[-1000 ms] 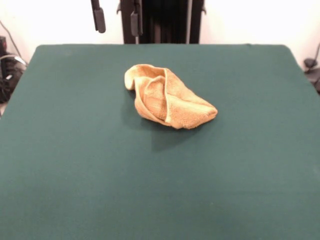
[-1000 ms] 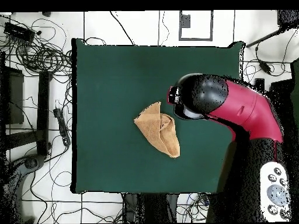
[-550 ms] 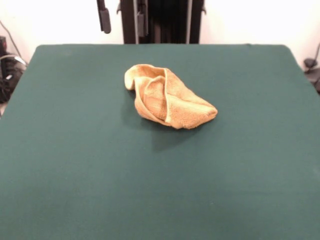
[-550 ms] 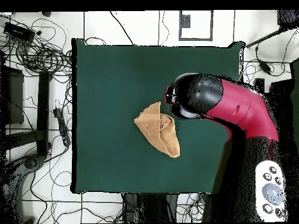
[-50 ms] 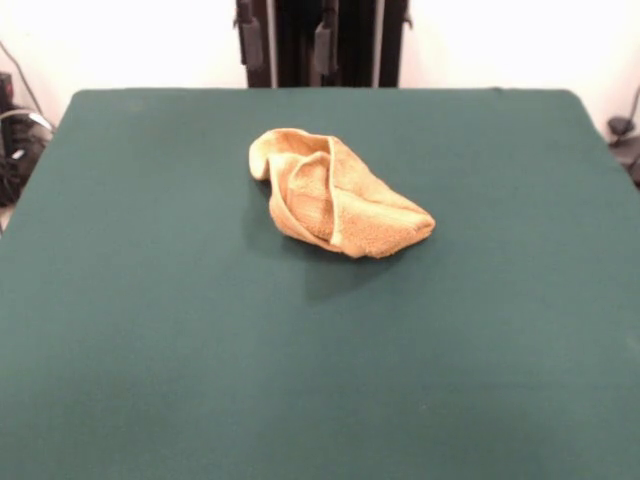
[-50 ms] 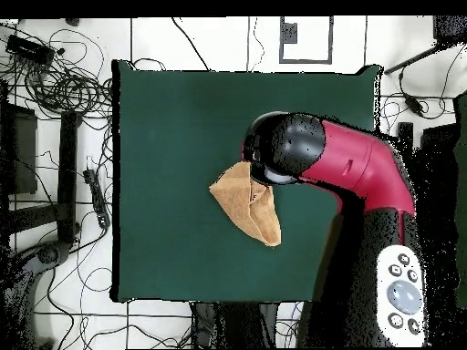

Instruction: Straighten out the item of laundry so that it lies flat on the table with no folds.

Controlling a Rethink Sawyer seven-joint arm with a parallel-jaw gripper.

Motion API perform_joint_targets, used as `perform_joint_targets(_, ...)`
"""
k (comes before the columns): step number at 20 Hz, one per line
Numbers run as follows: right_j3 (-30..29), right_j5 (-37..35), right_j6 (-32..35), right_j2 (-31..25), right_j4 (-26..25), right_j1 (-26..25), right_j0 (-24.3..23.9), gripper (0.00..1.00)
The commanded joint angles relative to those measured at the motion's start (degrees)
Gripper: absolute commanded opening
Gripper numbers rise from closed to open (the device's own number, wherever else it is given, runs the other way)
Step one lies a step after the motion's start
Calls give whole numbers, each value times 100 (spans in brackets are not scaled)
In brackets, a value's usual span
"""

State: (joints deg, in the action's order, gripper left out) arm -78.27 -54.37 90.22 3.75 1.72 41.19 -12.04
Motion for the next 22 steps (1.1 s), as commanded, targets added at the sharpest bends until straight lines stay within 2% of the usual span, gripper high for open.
perform_joint_targets(1, -642, 72, 814, -426, 138, -192, 196, 100)
perform_joint_targets(10, -578, -22, 688, -441, 128, -198, 122, 100)
perform_joint_targets(22, -109, 48, 627, -502, 72, -511, 56, 100)
